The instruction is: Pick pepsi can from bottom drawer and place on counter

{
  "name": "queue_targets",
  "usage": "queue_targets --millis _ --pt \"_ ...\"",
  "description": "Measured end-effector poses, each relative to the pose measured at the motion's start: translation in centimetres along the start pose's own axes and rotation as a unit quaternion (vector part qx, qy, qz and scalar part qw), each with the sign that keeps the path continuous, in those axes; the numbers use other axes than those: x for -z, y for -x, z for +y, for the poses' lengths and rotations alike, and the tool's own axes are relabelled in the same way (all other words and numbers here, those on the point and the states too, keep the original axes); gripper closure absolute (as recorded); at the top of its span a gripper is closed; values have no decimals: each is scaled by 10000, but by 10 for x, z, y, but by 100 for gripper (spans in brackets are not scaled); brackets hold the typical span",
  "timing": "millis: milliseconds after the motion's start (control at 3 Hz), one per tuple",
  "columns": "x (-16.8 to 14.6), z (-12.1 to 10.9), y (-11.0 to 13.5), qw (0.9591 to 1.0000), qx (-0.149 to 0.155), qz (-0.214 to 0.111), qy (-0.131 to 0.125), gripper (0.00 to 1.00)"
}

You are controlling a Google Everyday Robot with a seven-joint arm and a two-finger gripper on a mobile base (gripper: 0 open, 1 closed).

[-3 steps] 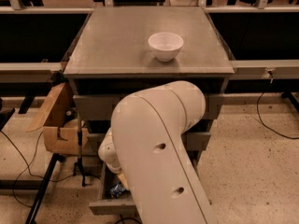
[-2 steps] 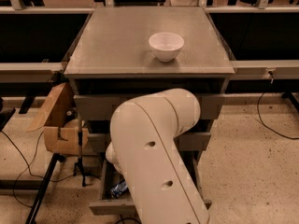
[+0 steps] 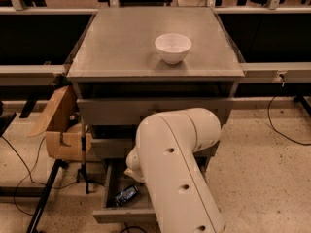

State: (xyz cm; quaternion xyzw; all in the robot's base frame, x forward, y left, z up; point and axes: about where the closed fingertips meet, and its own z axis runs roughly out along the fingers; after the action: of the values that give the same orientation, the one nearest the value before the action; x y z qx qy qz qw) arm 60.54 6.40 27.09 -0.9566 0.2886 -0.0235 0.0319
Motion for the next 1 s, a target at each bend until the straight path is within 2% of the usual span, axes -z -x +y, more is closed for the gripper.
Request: queue_targets --millis 333,667,1000 --pt "0 1 1 9995 319 10 33 0" --pt "0 1 1 9995 306 10 36 0" --pt "-5 -4 7 9982 457 -177 -360 0"
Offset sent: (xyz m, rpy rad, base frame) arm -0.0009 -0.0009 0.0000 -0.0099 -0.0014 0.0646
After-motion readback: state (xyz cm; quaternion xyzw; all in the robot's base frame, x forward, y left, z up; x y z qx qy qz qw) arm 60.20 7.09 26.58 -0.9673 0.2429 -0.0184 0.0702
